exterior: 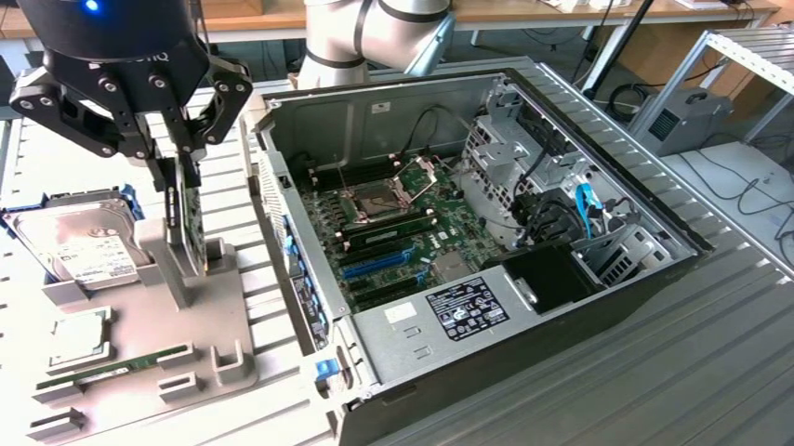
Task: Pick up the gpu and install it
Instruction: 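Pick up the gpu and move the gpu toward the slot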
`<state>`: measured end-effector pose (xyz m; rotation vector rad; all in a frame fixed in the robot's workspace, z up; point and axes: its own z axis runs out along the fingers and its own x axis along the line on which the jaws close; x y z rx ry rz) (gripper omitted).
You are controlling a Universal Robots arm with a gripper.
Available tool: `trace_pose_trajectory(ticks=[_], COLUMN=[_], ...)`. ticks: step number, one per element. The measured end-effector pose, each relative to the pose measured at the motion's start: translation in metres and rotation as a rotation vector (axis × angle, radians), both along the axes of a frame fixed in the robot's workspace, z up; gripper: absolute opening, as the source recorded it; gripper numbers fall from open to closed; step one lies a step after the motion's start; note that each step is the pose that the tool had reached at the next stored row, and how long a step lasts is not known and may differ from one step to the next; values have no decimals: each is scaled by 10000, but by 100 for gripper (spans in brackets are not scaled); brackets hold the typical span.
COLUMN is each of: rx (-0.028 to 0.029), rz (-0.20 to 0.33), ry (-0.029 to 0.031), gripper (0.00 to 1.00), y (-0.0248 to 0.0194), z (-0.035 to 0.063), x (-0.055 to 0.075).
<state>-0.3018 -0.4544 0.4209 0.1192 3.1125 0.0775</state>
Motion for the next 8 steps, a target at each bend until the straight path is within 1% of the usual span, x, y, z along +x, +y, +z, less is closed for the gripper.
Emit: trace_pose_trajectory(ticks=[8], rx=[-11], rz=[0], ry=[0], gripper=[26], y=[0], z=[0], x=[43])
